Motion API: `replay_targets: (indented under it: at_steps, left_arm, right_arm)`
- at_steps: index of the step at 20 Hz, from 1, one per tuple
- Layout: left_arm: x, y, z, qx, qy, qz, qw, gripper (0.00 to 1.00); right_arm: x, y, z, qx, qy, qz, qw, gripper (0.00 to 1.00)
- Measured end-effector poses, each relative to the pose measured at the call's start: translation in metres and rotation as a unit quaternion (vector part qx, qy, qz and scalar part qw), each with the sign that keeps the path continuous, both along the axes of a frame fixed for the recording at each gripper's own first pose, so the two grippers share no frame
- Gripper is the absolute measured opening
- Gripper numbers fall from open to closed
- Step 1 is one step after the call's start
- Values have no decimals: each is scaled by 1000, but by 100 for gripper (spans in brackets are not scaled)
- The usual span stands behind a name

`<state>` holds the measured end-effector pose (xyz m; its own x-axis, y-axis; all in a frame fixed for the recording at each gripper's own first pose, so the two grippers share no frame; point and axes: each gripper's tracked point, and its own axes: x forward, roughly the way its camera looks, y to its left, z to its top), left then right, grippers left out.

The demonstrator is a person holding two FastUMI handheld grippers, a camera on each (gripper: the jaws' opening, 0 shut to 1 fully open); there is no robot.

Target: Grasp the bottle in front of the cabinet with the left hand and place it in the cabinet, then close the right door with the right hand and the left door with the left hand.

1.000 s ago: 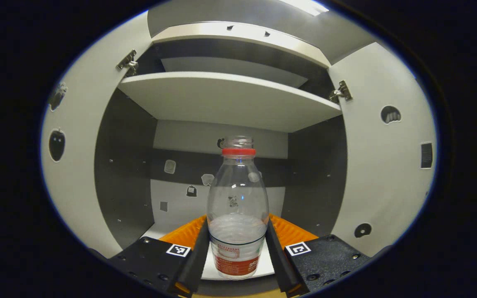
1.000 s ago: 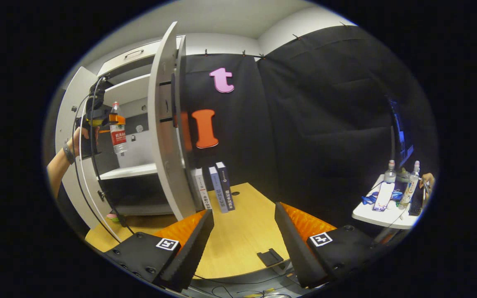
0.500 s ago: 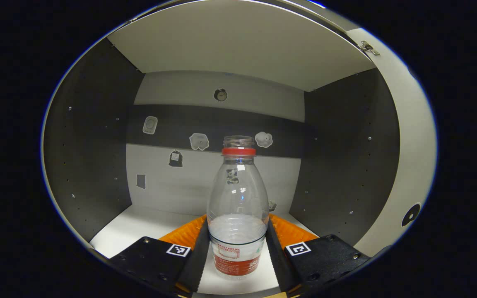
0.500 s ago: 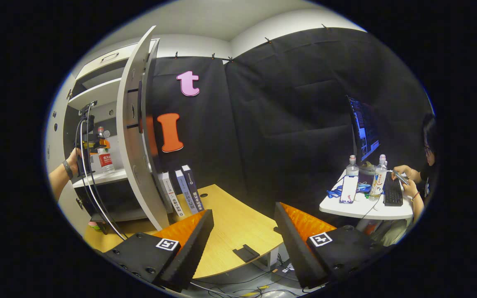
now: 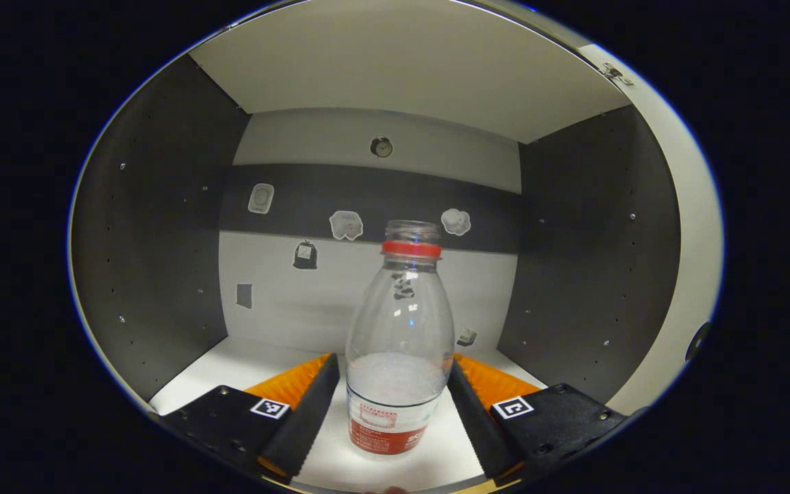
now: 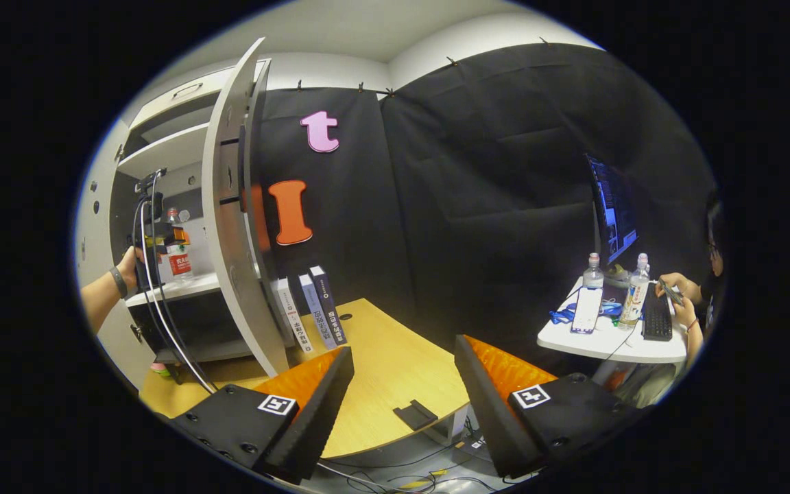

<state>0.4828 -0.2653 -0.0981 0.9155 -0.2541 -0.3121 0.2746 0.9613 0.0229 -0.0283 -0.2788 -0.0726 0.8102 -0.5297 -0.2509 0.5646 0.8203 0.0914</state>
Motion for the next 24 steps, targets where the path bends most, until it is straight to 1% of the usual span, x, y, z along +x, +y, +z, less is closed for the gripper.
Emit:
replay_targets:
  at_steps: [2, 4, 6, 7, 8, 11, 12, 13, 14, 15, 16, 18, 19, 20, 24]
  left_arm:
    - [-1, -1, 5, -16, -6, 3, 1000, 94]
    - [-1, 3, 18, -30, -28, 10, 999, 94]
    - [-5, 3, 34, -42, -52, 7, 998, 94]
    - [-14, 6, 44, -47, -62, 6, 997, 92]
    - [-21, 9, 55, -53, -72, 7, 996, 94]
    - [-53, 16, 87, -69, -92, 17, 993, 94]
    - [-64, 18, 98, -76, -98, 16, 992, 91]
    - [-77, 18, 108, -80, -103, 15, 991, 94]
    - [-90, 19, 118, -80, -106, 14, 991, 94]
    - [-104, 21, 125, -76, -107, 14, 991, 92]
    - [-119, 24, 129, -67, -105, 16, 992, 94]
    - [-149, 24, 139, -52, -108, 16, 993, 94]
    - [-166, 26, 145, -47, -113, 20, 992, 94]
    - [-181, 27, 148, -43, -118, 24, 992, 94]
    - [-243, 42, 148, -27, -138, 50, 989, 94]
  right_arm:
    - [0, -1, 2, -2, -2, 3, 1000, 98]
    - [-1, -3, 3, -2, -4, 6, 1000, 98]
    - [0, -6, 6, -5, -6, 10, 1000, 98]
    - [1, -6, 6, -7, -6, 13, 1000, 98]
    - [3, -7, 5, -8, -5, 18, 1000, 99]
    - [10, -7, 8, -14, -6, 36, 999, 99]
    - [13, -8, 8, -16, -6, 44, 999, 98]
    - [17, -9, 9, -18, -7, 52, 998, 98]
    - [21, -9, 10, -20, -8, 63, 998, 98]
    - [26, -8, 10, -21, -10, 75, 997, 98]
    - [33, -7, 12, -23, -13, 88, 996, 98]
    - [49, -2, 18, -23, -24, 119, 992, 100]
    - [56, 1, 22, -21, -31, 135, 990, 100]
    - [63, 5, 26, -18, -38, 152, 987, 98]
    - [80, 22, 48, -4, -67, 212, 975, 98]
